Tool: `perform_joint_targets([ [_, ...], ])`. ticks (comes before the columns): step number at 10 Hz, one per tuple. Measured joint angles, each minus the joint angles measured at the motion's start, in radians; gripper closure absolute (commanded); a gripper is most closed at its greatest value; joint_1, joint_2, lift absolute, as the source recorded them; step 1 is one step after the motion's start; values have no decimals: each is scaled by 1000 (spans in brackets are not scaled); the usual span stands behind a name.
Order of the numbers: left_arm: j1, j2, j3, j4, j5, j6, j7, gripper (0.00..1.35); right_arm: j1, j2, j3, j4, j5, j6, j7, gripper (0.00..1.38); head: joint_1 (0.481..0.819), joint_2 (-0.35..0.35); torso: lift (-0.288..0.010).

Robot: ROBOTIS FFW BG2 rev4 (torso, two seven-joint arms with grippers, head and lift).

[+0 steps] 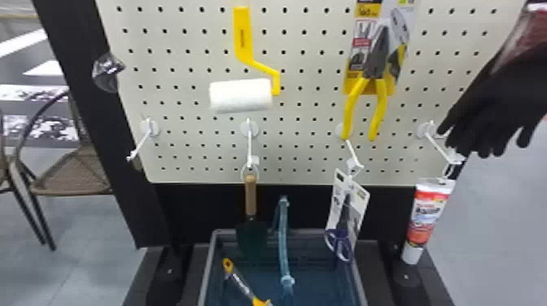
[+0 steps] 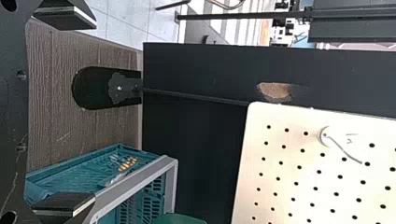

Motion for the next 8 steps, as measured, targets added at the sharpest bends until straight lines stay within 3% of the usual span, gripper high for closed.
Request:
perform_joint_targets([
  [8,0,0,0,0,0,0,0,-2,0,0,0,0,0,0,0,-2,549,0,-100],
])
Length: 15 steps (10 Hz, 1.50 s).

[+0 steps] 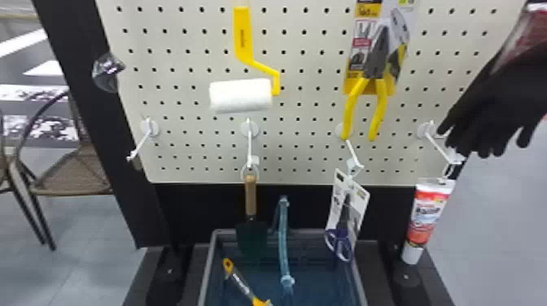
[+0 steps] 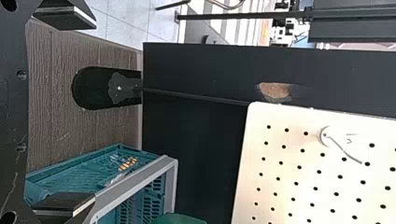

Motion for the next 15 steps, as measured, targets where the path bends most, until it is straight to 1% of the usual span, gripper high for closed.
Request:
perform_joint_targets([
  [15,0,0,0,0,0,0,0,-2,0,0,0,0,0,0,0,-2,549,0,-100],
])
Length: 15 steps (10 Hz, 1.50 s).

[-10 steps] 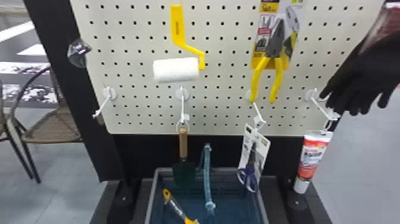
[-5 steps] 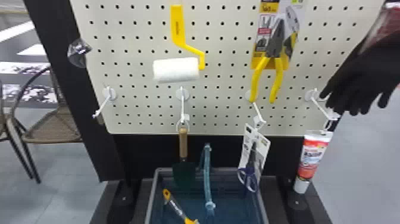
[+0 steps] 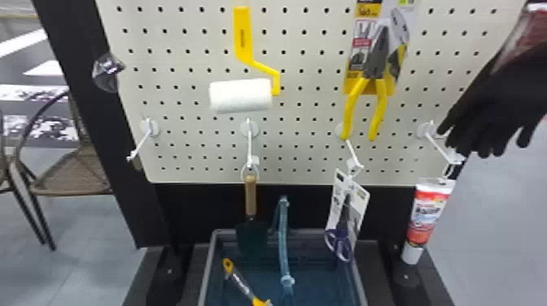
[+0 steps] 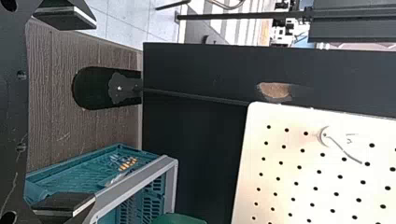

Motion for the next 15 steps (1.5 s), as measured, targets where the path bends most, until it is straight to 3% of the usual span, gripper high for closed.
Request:
perform_joint_targets([
  [15,0,0,0,0,0,0,0,-2,0,0,0,0,0,0,0,-2,549,0,-100],
])
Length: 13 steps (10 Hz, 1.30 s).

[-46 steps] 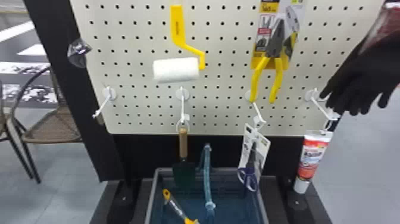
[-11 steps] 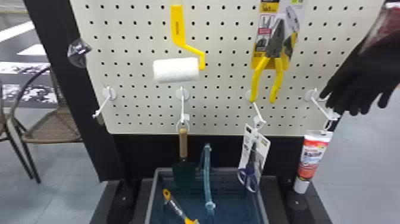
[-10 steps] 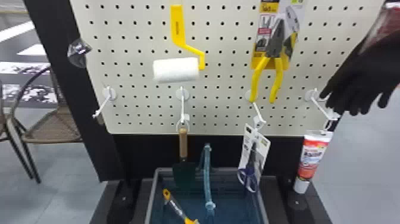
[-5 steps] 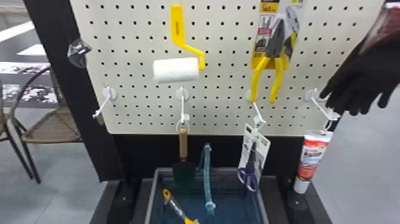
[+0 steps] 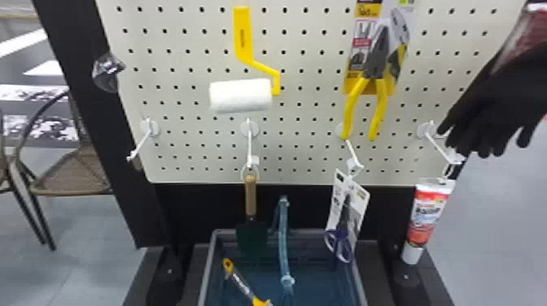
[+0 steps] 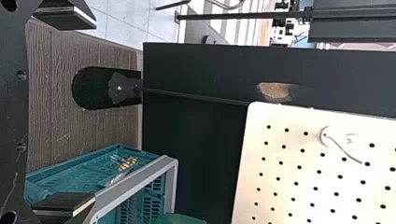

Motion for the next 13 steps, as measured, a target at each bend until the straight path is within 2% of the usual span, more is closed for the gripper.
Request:
perform_joint_targets([
  [13,0,0,0,0,0,0,0,-2,0,0,0,0,0,0,0,-2,549,0,-100],
])
